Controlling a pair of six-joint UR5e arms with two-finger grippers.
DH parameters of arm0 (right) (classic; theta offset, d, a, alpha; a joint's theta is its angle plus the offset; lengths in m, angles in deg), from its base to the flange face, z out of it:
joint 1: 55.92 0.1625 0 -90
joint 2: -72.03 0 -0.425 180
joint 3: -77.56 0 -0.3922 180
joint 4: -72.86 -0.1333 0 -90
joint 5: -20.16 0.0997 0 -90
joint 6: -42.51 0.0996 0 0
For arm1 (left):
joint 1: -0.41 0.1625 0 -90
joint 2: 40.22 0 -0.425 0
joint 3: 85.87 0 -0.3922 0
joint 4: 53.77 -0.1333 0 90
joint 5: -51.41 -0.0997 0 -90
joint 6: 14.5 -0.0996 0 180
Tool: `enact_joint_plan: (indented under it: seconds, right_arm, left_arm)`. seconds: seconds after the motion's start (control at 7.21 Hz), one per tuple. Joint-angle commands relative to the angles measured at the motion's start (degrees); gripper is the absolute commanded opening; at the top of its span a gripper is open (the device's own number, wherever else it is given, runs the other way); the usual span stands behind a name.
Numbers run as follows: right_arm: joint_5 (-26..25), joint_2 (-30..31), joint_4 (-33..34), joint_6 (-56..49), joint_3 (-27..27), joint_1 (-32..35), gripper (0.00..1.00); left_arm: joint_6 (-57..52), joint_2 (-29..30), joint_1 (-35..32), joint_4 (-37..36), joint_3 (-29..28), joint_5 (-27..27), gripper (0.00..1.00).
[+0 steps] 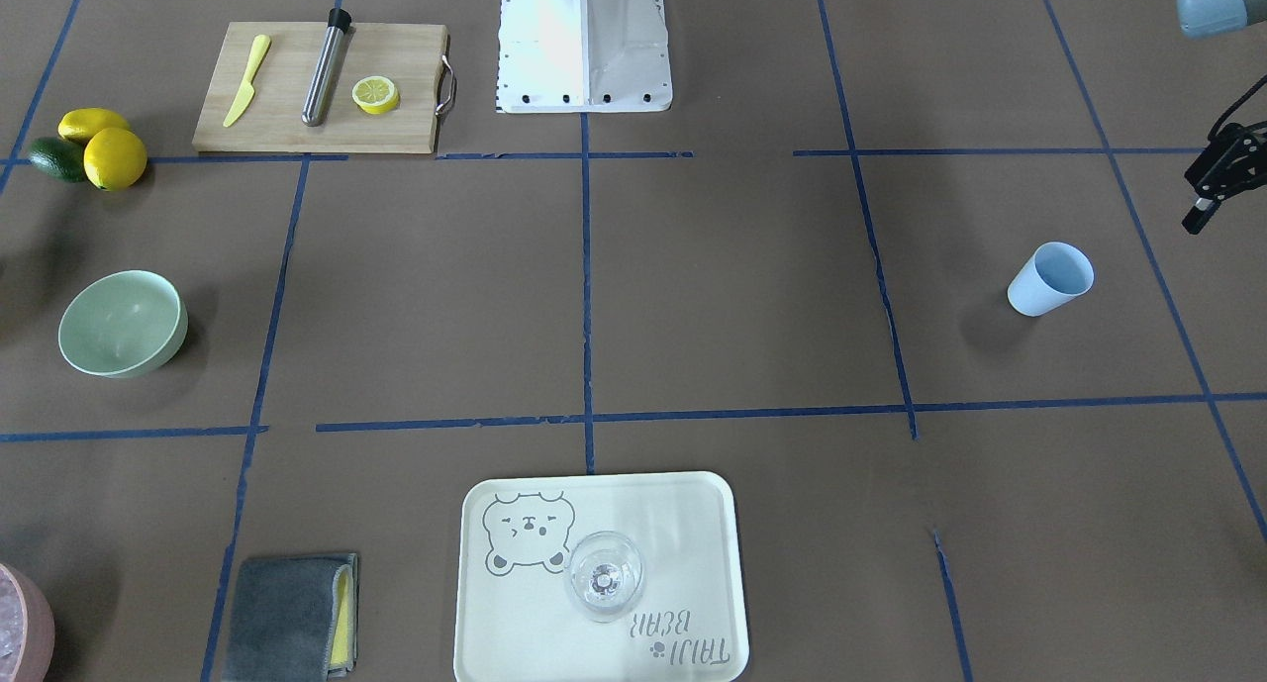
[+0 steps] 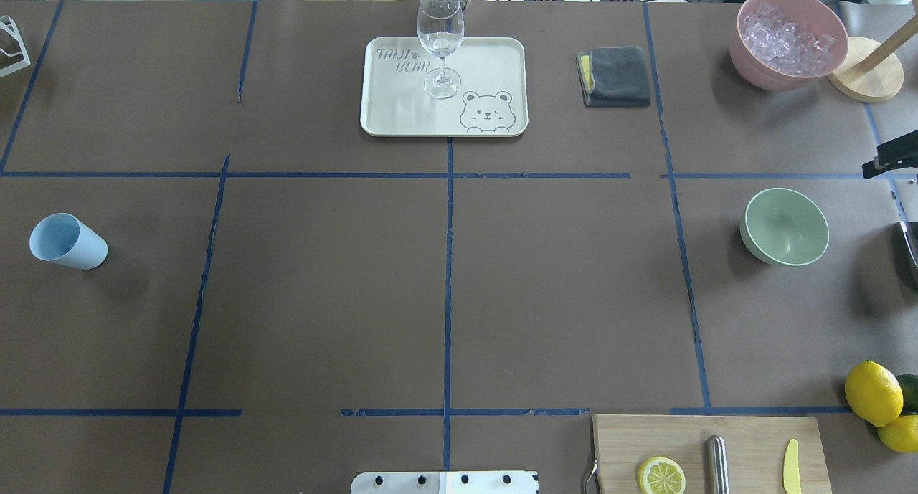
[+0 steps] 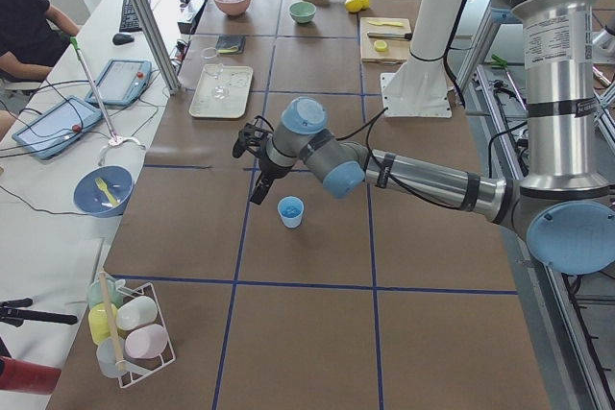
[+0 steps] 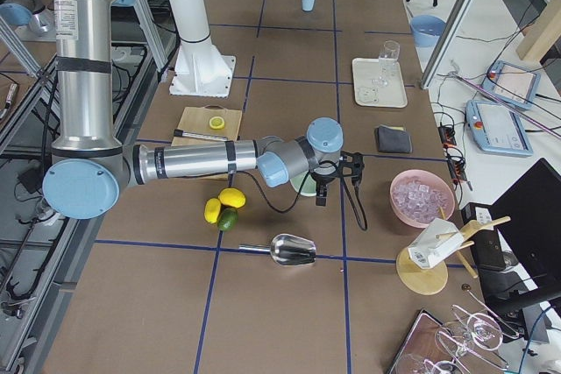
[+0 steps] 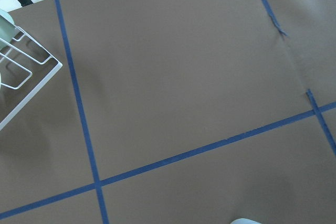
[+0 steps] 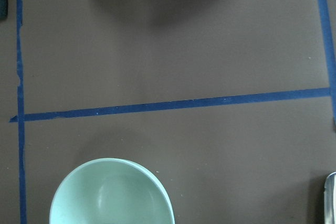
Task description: Pour ice into bowl
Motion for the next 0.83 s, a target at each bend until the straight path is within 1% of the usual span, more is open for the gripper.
enact_joint_plan:
  seconds: [0.0, 0.28, 0.55, 0.69]
  right_arm:
    - [-5.54, 0.05, -6.12, 5.28, -3.07, -7.57, 1.0]
    - [-5.82, 0.49, -13.06, 6.95, -7.9, -9.96, 1.0]
    - [-5.73, 0.75, -14.41, 7.75, -8.89, -11.55, 1.0]
    - [-5.47, 0.75, -14.41, 7.84, -8.72, -11.64, 0.5]
  left_arm:
    - [7.29, -5.14, 3.33, 9.53, 2.37, -6.32, 1.0]
    - [7.65, -5.41, 3.33, 9.53, 3.88, -6.42, 1.0]
    - [7.65, -6.11, 3.33, 9.53, 4.67, -6.42, 1.0]
    - [7.65, -6.29, 3.33, 9.62, 4.94, -6.42, 1.0]
